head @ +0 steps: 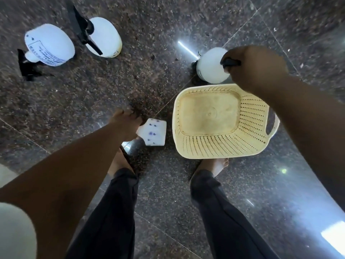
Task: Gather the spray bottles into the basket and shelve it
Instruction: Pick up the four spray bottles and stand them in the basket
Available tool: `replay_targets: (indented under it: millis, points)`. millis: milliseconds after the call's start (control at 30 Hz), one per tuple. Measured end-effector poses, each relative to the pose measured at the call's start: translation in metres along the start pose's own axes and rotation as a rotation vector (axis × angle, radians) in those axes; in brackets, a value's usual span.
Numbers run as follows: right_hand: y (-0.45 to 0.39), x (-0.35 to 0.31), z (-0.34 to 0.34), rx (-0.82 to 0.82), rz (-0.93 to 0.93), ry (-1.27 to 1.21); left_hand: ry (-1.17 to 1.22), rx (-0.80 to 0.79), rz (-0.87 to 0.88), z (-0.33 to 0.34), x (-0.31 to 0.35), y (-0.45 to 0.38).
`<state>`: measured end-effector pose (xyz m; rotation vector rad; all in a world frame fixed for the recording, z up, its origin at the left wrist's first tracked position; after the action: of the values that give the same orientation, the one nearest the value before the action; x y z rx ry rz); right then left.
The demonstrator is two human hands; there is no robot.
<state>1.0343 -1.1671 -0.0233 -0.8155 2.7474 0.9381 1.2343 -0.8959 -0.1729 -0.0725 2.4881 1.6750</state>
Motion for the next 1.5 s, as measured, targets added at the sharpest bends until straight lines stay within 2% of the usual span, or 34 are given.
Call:
replay_targets:
  millis: [133, 267, 333, 467, 567, 667, 833, 933, 1100, 1200, 1400, 1500]
  points:
    - [0.048, 0.005, -0.038, 0.157, 0.106, -0.111, 0.258, -0.122, -0.106, 0.002, -0.013, 0.032]
    - [0.116, 0.006, -0.08, 0.255, 0.217, -0.233, 0.724, -0.216, -0.251, -0.02, -0.04, 0.104]
    - [0.15, 0.008, -0.099, 0.304, 0.272, -0.279, 0.863, -0.207, -0.249, -0.042, -0.049, 0.147]
    - [0.194, 0.018, -0.104, 0.319, 0.353, -0.321, 0.961, -0.253, -0.143, -0.098, -0.035, 0.209]
    - [0.2, 0.026, -0.078, 0.246, 0.391, -0.321, 1.067, -0.317, -0.071, -0.132, 0.013, 0.201]
    - [0.187, 0.038, -0.041, 0.175, 0.429, -0.328, 1.056, -0.327, -0.001, -0.155, 0.071, 0.16]
    - [0.147, 0.05, 0.018, 0.031, 0.413, -0.327, 1.214, -0.366, -0.167, -0.166, 0.123, 0.099]
    - [0.129, 0.055, 0.039, -0.016, 0.396, -0.296, 1.305, -0.349, -0.212, -0.169, 0.13, 0.076]
    - [0.11, 0.061, 0.046, -0.037, 0.312, -0.209, 1.453, -0.258, -0.193, -0.173, 0.134, 0.061]
    - [0.105, 0.063, 0.044, -0.056, 0.275, -0.161, 1.589, -0.289, -0.216, -0.169, 0.137, 0.063]
    - [0.101, 0.056, 0.04, -0.063, 0.246, -0.11, 2.049, -0.35, -0.174, -0.179, 0.144, 0.068]
    - [0.103, 0.045, 0.035, -0.064, 0.255, -0.124, 2.063, -0.335, -0.148, -0.177, 0.131, 0.081]
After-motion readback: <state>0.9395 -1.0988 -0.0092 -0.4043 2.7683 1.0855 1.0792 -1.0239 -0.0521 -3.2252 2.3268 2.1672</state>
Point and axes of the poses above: each hand's wrist, its own y-axis away from the middle knuckle, its own z-axis out of the palm, x = y × z, the point moved 6 cm from there along -y, towards the middle knuckle, and after that the axes turned 9 degrees about -z, right-handed, at the moved point
